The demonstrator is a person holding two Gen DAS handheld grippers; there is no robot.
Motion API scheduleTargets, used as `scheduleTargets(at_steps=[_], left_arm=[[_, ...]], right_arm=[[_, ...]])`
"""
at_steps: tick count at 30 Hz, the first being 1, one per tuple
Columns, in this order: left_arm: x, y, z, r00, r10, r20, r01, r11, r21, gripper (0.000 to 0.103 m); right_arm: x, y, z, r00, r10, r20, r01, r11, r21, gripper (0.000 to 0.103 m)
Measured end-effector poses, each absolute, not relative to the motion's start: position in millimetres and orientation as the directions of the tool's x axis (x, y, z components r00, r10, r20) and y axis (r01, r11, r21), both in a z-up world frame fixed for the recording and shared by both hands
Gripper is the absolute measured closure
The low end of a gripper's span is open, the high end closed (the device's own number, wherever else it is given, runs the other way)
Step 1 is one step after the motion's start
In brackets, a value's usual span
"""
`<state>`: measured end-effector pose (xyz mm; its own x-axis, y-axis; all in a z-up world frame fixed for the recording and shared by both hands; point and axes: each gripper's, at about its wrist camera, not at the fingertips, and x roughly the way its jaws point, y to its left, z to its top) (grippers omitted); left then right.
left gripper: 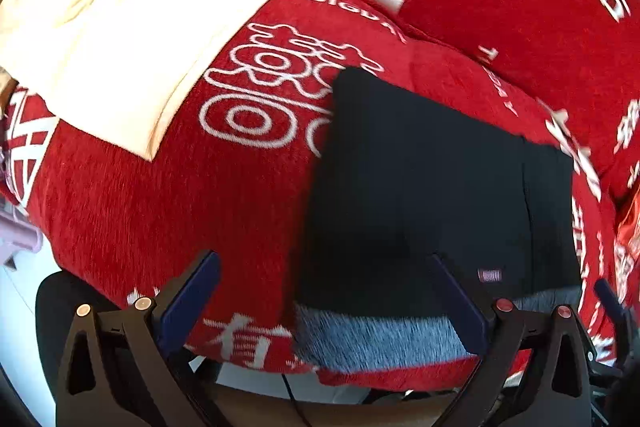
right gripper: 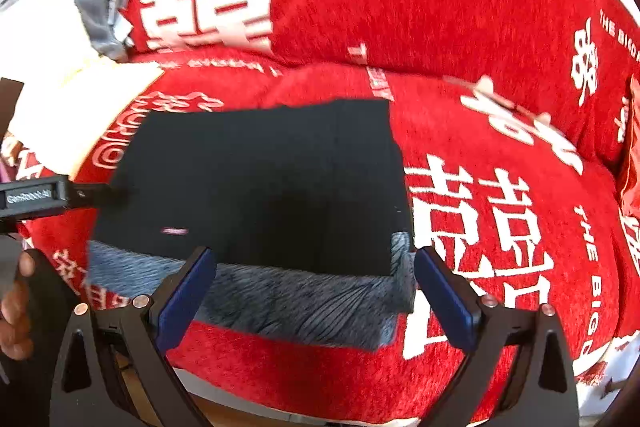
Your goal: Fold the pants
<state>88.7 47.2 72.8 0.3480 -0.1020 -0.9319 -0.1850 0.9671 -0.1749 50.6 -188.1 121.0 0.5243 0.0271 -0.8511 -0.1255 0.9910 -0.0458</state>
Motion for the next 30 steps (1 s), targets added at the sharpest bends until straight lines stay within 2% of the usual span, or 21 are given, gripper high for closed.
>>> scheduleTargets(at_steps=[3,6,9,12,14,21,25,30], left_arm=[[83,34,61,0.322,-0.091,-0.942,-0.162,0.975,-0.150,0.000],[75,34,49,0.295,-0.087,-0.952,-0.168,0.976,-0.142,0.000],[70,39,39,0.275,-0.087,-0.958,-0.168,0.976,-0.136,0.000],[69,46,33,0.253,-0.130,-0.959,-0.191,0.965,-0.181,0.000],[66,45,41,0.275,-0.107,-0.956,-0.187,0.969,-0.162,0.000],[57,36,55,0.342,-0.094,-0.935,-0.109,0.984,-0.139,0.000],[65,34,37,0.294,-0.086,-0.952,-0.130,0.983,-0.129,0.000],[64,31,43,0.302,-0.068,-0.951,-0.120,0.987,-0.108,0.000]], right_arm=[[40,-167,122,0.550,0.034,-0.835,-0.179,0.981,-0.078,0.003],[36,-156,108,0.517,0.024,-0.856,-0.200,0.975,-0.094,0.003],[30,-161,95,0.485,0.042,-0.873,-0.197,0.978,-0.063,0.003],[30,-172,77,0.425,0.055,-0.904,-0.174,0.985,-0.022,0.003],[28,-176,78,0.428,0.065,-0.901,-0.151,0.989,0.000,0.003],[27,-159,109,0.556,0.016,-0.831,-0.164,0.982,-0.091,0.003],[39,-155,94,0.515,-0.025,-0.857,-0.162,0.979,-0.126,0.003],[40,-156,89,0.513,-0.060,-0.857,-0.170,0.971,-0.170,0.001]])
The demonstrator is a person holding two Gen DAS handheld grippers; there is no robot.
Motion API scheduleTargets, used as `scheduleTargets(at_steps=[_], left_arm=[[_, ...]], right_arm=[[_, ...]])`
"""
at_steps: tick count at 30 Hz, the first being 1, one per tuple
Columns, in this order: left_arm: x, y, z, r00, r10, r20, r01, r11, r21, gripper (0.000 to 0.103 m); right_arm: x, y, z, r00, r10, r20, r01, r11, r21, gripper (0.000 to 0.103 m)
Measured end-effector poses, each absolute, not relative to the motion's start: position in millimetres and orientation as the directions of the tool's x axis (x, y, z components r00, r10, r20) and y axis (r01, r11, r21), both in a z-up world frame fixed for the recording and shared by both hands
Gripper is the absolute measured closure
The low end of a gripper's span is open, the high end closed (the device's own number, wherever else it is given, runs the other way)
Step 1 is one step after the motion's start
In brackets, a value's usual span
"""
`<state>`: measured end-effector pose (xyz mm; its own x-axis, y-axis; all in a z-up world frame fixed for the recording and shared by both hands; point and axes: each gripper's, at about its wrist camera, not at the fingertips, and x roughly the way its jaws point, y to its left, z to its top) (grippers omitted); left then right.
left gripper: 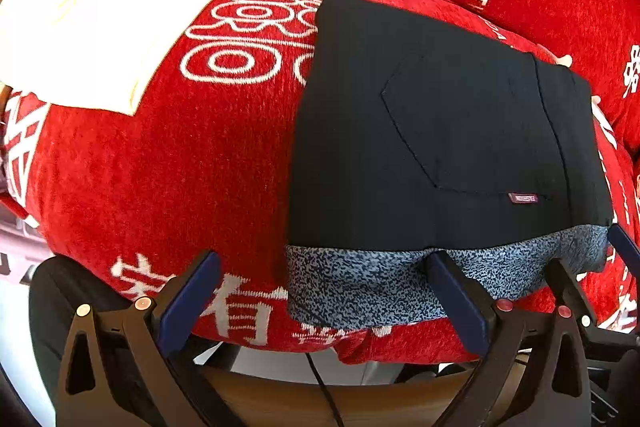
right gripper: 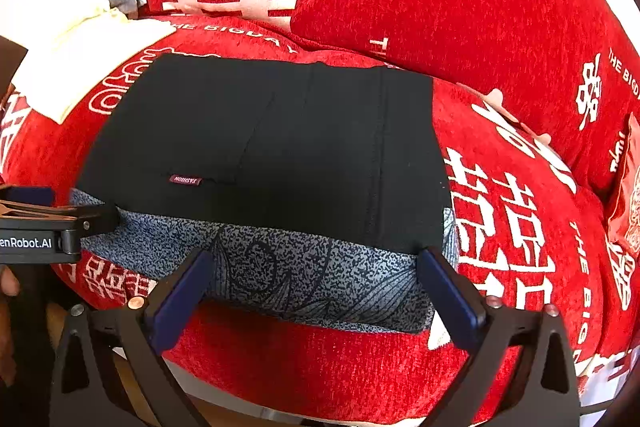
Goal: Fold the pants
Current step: 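Smooth the folded trousers flat with both grippers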
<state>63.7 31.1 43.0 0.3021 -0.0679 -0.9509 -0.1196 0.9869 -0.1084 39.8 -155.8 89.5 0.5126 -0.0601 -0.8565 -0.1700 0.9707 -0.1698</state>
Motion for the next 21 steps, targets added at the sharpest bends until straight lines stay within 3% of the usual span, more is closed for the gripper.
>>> scheduleTargets(at_steps=[5,12,21], left_arm=[[62,17,67,0.376,-0.105,-0.921,-0.046,0.990,-0.132,0.000],[87,9,43,0.314,-0.125,-0.941,-0.070,0.986,-0.154,0.000],[84,1,76,0.375,-0.045,-0.926,-0.041,0.997,-0.065,0.000]], right_arm=[[40,-167,107,0.546,-0.042,-0.837,-0.121,0.984,-0.128,0.001],[56,-190,86,0.444,-0.008,-0.896,-0.054,0.998,-0.036,0.001],[53,-186,111,0.490,-0.050,-0.870,-0.062,0.994,-0.092,0.001]])
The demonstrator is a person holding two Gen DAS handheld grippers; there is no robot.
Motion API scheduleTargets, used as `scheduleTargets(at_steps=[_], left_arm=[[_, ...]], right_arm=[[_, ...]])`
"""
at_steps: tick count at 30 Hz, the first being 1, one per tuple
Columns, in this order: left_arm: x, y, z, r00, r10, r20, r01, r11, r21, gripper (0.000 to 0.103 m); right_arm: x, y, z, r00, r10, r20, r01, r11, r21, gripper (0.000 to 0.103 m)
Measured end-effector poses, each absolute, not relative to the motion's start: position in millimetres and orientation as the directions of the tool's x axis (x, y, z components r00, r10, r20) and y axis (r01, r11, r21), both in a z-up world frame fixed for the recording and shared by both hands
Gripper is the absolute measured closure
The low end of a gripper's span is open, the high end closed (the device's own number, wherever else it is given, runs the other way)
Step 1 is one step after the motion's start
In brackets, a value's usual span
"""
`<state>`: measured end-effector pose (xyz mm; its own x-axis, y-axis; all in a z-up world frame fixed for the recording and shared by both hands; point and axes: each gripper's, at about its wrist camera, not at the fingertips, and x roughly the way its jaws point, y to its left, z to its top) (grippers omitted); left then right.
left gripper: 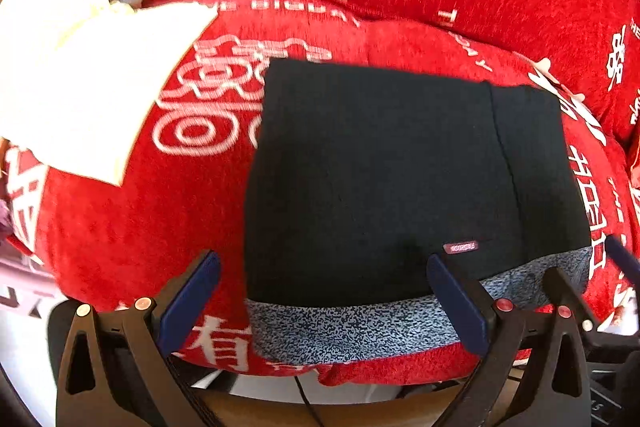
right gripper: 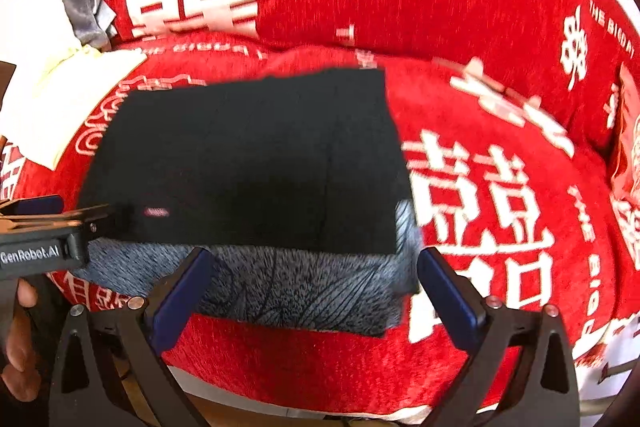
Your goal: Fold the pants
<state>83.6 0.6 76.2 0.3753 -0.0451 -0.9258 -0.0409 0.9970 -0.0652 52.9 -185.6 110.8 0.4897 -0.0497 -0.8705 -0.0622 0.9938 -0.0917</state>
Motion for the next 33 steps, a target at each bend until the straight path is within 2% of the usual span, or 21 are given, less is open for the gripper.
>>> scheduleTargets(at_steps=[4,13,16,33], left_arm=[[85,-3,83,0.376,-0.054,-0.925,-0.028,0.997,-0.070,0.000],[76,-11,83,0.393,-0.043,-0.919,-0.025,0.998,-0.057,0.000],[76,-13,80,0.376,-0.008,-0.927,-0.022,1.000,-0.018,0.000],[69,-23,82,0.372,-0.003,-0.928,0.014,1.000,0.002,0.000]], right_arm=[[55,-180,125,0.495,-0.097,-0.863,-0.057,0.988,-0.144,0.001],[52,-195,124,0.475,-0.121,-0.872,-0.009,0.990,-0.142,0.001],[52,-197,124,0.474,-0.127,-0.871,-0.005,0.989,-0.147,0.001],[52,-200,119,0.447,-0.135,-0.884,-0.001,0.988,-0.151,0.001]])
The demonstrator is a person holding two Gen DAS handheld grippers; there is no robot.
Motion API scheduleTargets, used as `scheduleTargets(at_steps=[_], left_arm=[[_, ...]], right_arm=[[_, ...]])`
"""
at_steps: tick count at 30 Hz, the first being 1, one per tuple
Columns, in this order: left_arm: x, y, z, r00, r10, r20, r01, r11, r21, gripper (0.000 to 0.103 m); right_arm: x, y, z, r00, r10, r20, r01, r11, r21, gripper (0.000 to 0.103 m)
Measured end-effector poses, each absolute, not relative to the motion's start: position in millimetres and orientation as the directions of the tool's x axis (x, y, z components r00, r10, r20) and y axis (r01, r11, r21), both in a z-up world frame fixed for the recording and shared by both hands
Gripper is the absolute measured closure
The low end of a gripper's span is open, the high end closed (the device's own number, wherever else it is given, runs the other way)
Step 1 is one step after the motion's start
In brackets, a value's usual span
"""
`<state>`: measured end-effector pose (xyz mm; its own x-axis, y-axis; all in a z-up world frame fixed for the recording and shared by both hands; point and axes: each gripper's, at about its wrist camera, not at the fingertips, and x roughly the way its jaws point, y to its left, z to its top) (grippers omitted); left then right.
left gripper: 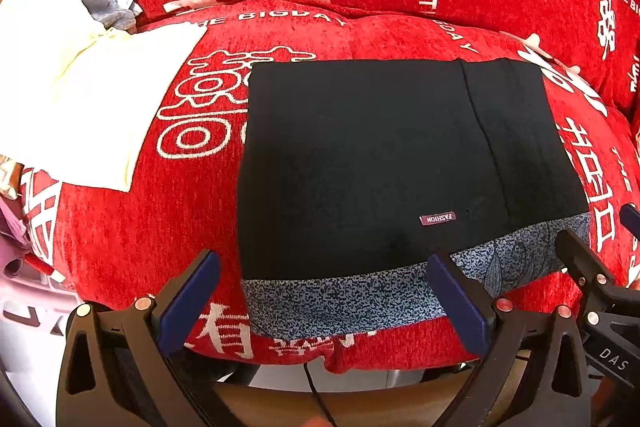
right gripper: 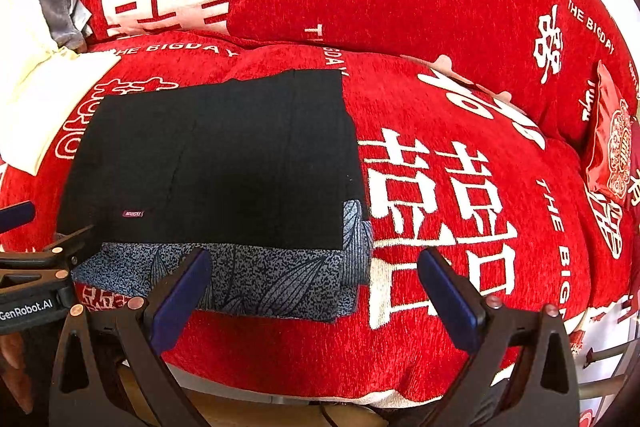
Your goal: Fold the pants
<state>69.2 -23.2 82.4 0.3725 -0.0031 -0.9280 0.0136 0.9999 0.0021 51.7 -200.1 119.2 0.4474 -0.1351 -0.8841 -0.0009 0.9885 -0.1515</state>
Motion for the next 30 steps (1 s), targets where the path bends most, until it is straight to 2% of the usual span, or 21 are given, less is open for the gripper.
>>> scheduleTargets(at_steps=[30], left_arm=[[67.9,-20.0,76.4,0.350,-0.034,-0.936,0.027,0.999,-0.026,0.000]], right_arm=[[50.2,-193.4,118.7,0.445,-0.141,-0.884,0.000,0.988,-0.157,0.001]])
